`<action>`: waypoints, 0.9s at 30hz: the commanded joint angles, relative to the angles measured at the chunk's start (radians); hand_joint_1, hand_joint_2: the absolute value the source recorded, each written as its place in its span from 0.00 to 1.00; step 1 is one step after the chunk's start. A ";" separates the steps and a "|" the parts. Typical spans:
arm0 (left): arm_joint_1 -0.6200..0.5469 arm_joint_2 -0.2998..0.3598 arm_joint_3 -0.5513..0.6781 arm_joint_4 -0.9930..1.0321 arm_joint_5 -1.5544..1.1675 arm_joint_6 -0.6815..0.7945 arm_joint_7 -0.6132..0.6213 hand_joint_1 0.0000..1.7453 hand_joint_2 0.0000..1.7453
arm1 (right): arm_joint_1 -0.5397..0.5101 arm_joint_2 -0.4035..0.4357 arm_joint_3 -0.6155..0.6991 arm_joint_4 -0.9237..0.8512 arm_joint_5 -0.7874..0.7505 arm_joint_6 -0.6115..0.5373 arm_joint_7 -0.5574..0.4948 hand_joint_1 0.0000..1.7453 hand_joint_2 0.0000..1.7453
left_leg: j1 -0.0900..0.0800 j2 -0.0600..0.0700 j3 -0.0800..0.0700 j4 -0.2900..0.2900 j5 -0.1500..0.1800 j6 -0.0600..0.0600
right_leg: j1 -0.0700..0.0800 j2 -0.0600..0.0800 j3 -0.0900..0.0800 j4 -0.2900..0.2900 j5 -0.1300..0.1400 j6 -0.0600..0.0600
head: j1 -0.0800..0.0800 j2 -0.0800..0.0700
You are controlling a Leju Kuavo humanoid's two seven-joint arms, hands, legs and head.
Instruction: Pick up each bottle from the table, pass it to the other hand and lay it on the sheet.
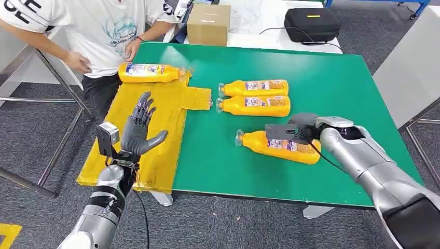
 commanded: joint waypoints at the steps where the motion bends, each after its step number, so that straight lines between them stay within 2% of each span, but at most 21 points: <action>1: -0.035 0.019 0.013 0.051 -0.002 0.002 0.004 0.00 1.00 | -0.071 0.007 0.108 0.004 -0.025 -0.022 0.011 1.00 1.00 | 0.001 0.002 0.004 0.001 -0.002 -0.002 | 0.001 0.002 0.003 0.001 -0.002 -0.002 | 0.000 0.000; 3: -0.034 0.019 0.012 0.041 -0.004 0.005 0.007 0.00 1.00 | -0.081 0.003 0.130 0.009 -0.034 -0.014 0.022 1.00 1.00 | 0.001 0.002 0.003 0.001 -0.002 -0.002 | 0.001 0.002 0.003 0.001 -0.002 -0.002 | 0.000 0.000; 4: -0.035 0.019 0.012 0.041 -0.005 0.006 0.007 0.00 1.00 | -0.082 0.001 0.136 0.010 -0.041 -0.015 0.023 0.21 1.00 | 0.001 0.002 0.003 0.001 -0.002 -0.002 | 0.001 0.002 0.003 0.001 -0.002 -0.002 | 0.000 0.000; 5: -0.036 0.018 0.012 0.040 -0.005 0.006 0.007 0.00 1.00 | -0.081 0.001 0.144 0.012 -0.039 -0.017 0.025 0.00 1.00 | 0.000 0.002 0.003 0.001 -0.002 -0.002 | 0.001 0.002 0.002 0.001 -0.002 -0.002 | 0.000 0.000; 10: -0.033 0.017 0.012 0.037 -0.005 0.008 0.007 0.00 1.00 | -0.072 0.006 0.143 0.017 -0.044 -0.028 0.028 0.00 1.00 | 0.001 0.001 0.003 0.000 -0.002 -0.002 | 0.001 0.001 0.002 0.000 -0.002 -0.002 | 0.000 0.000; 16: 0.003 0.018 0.015 -0.013 -0.006 0.021 0.011 0.00 1.00 | 0.030 0.020 0.104 -0.001 -0.055 -0.187 0.081 0.00 1.00 | 0.001 0.001 0.004 -0.001 -0.002 -0.001 | 0.001 0.000 0.004 -0.001 -0.001 -0.002 | 0.000 0.000; 17: 0.008 0.018 0.016 -0.020 -0.008 0.024 0.013 0.00 1.00 | 0.044 0.030 0.098 0.002 -0.048 -0.212 0.092 0.00 0.00 | 0.002 0.001 0.006 -0.001 -0.002 -0.002 | 0.002 0.001 0.005 -0.002 -0.002 -0.002 | 0.000 0.000; 19: 0.021 0.015 0.016 -0.040 -0.015 0.034 0.017 0.00 1.00 | 0.074 0.045 0.079 0.006 -0.039 -0.254 0.105 0.00 0.00 | 0.002 0.002 0.006 -0.001 -0.003 -0.002 | 0.002 0.002 0.005 -0.002 -0.002 -0.003 | 0.000 0.000; 27: 0.021 0.011 0.006 -0.034 -0.037 0.052 0.029 0.00 1.00 | 0.108 0.066 0.020 0.033 0.030 -0.244 0.103 0.00 0.00 | 0.001 0.001 0.003 0.000 -0.002 -0.001 | 0.001 0.001 0.003 0.000 -0.001 -0.002 | 0.000 0.000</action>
